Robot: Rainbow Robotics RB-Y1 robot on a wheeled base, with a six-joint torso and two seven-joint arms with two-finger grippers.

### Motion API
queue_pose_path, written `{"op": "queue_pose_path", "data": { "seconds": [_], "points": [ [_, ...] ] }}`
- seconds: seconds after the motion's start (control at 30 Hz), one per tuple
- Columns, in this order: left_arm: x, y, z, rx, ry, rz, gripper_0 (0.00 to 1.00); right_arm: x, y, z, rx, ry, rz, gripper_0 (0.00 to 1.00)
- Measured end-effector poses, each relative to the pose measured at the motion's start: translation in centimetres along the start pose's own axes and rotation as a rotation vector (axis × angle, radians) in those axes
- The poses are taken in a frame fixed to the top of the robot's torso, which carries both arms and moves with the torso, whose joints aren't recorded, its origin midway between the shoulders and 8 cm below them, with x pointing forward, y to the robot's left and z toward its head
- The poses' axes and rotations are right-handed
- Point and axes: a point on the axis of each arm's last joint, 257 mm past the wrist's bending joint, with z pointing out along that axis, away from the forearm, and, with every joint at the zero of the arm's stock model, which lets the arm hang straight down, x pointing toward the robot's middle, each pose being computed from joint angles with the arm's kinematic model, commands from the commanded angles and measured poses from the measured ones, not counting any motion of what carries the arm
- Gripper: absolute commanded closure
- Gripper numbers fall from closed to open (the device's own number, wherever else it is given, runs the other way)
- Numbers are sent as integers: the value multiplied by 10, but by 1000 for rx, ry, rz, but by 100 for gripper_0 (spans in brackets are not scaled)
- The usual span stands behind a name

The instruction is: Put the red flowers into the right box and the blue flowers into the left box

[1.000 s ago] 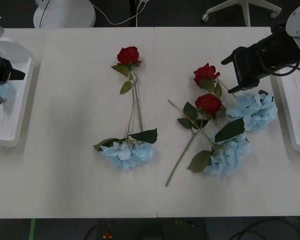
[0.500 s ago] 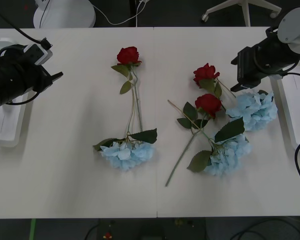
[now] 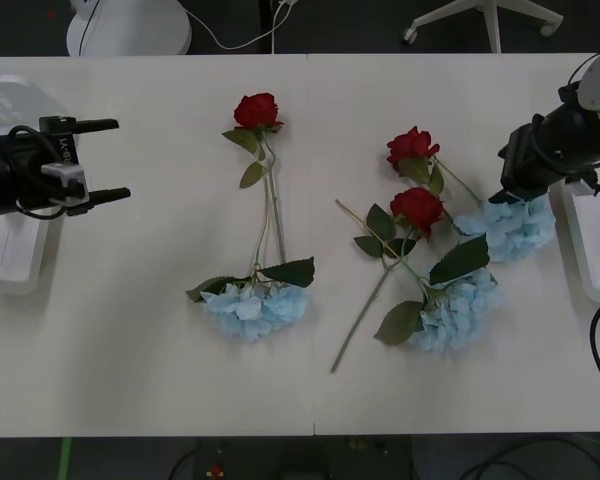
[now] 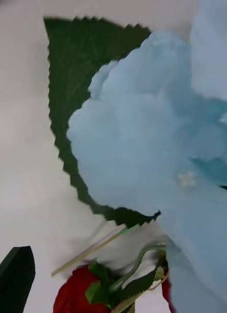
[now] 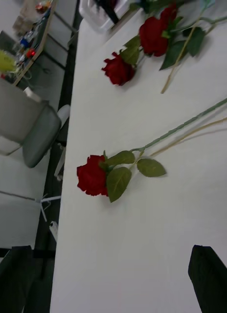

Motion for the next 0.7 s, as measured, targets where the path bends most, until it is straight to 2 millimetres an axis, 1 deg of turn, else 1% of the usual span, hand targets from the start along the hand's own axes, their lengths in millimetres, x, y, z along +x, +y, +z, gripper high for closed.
{"op": "queue_pose_path", "data": {
  "seconds": [0.1,0.2,0.27,0.4,0.47,0.6,0.7],
  "points": [
    [-4,-7,-2,117,-22,8,9,-12,-4,2,10,-16,28,5],
    [-2,-13,-4,233,-2,67,9,-22,-6,4,17,-30,47,5],
    [2,-11,-7,282,19,157,9,-28,-9,6,23,-42,55,5],
    [3,-5,-8,378,62,400,9,-41,-17,12,38,-79,63,5],
    [3,-3,-7,422,91,475,9,-46,-20,15,45,-99,60,5],
    [5,-5,-1,510,169,515,9,-52,-30,16,76,-125,55,5],
    [-1,-17,9,555,178,466,9,-52,-31,16,80,-123,57,5]
  ]
}}
